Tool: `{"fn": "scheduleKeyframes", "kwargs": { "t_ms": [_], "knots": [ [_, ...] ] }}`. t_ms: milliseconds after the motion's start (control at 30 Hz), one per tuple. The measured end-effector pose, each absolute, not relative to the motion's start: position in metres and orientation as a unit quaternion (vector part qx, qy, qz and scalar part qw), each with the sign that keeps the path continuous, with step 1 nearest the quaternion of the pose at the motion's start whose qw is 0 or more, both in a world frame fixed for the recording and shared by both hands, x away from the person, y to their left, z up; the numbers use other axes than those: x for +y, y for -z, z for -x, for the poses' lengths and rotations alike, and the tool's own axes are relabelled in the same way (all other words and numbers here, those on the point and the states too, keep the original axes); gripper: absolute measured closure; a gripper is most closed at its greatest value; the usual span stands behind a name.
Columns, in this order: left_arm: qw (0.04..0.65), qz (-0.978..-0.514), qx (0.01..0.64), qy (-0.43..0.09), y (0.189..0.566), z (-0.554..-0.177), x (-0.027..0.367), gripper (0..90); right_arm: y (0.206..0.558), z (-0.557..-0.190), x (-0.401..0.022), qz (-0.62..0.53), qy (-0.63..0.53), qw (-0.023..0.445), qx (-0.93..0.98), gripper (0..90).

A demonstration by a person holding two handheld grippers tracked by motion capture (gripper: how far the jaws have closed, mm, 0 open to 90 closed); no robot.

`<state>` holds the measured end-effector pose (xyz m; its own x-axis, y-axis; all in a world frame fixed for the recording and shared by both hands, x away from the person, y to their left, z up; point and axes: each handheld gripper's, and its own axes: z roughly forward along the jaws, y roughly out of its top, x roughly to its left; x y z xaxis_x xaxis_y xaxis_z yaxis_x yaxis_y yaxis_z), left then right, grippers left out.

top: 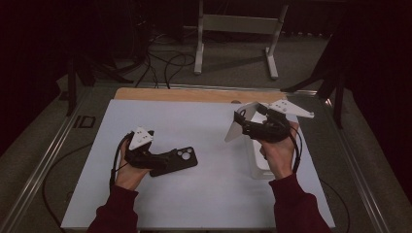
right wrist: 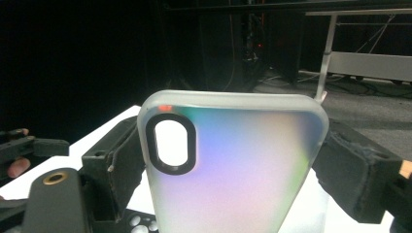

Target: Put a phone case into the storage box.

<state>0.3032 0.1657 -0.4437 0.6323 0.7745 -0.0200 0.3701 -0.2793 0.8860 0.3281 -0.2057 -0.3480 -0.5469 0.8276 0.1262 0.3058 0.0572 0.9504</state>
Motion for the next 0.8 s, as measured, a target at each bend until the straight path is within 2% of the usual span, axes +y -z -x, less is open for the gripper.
{"fn": "scheduleKeyframes", "kwargs": {
  "t_ms": [367, 800],
  "knots": [
    [0.467, -0.766, 0.379, -0.227, 0.458, -0.293, 0.189, 0.0, 0.351, -0.336, -0.209, -0.421, -0.547, 0.242, 0.682, 17.0],
    [0.491, -0.746, 0.378, -0.242, 0.471, -0.273, 0.212, 0.0, 0.345, -0.342, -0.212, -0.426, -0.544, 0.254, 0.677, 16.9]
  ]
}}
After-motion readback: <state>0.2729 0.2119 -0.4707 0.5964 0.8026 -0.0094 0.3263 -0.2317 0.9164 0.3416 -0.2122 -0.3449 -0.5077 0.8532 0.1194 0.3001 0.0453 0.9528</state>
